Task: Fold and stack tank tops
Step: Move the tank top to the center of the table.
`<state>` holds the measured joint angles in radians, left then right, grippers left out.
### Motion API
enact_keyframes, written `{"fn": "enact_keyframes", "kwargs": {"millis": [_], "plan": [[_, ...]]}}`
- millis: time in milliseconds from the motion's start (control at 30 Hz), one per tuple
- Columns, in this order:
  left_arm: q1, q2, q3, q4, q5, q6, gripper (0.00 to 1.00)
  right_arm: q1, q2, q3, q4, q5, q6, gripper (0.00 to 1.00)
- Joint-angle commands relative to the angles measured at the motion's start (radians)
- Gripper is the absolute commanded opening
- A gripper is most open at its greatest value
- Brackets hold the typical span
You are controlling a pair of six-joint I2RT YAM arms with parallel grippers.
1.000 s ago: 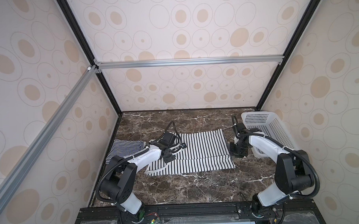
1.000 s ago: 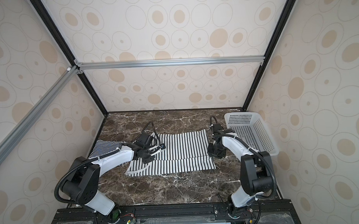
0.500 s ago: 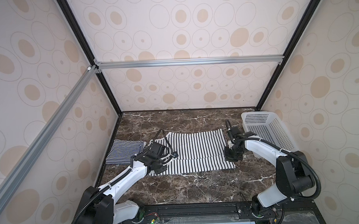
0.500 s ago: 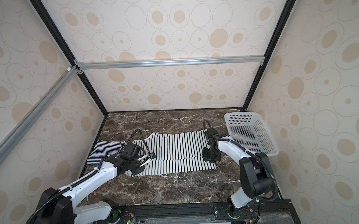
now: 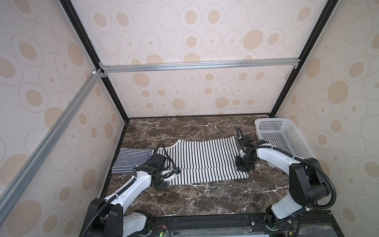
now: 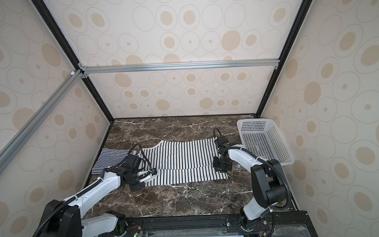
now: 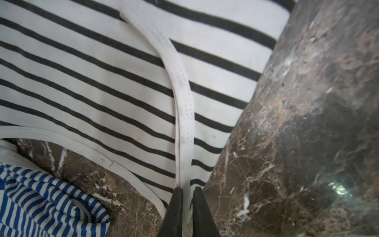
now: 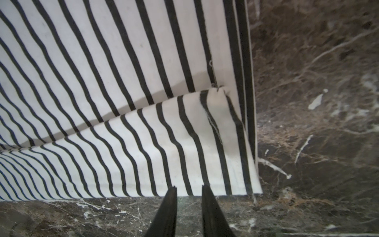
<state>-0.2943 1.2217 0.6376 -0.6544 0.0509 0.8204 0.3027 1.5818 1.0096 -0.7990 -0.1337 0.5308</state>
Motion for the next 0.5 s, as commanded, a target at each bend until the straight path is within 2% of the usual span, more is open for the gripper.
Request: {"fn": "enact_keyframes", "kwargs": {"millis": [0,167,467], "plan": [[0.043,0.029,0.027,-0.054,0.009,0.086,0.13,0.005,0.013,0.000,-0.011,0.015,0.009,0.24],[0.100,0.061,0.037,-0.030,0.007,0.111,0.14,0.006,0.015,0.011,-0.009,0.013,0.014,0.23],[0.119,0.083,0.033,0.100,-0.016,0.103,0.14,0.006,0.032,-0.003,0.007,0.008,0.018,0.23]]}}
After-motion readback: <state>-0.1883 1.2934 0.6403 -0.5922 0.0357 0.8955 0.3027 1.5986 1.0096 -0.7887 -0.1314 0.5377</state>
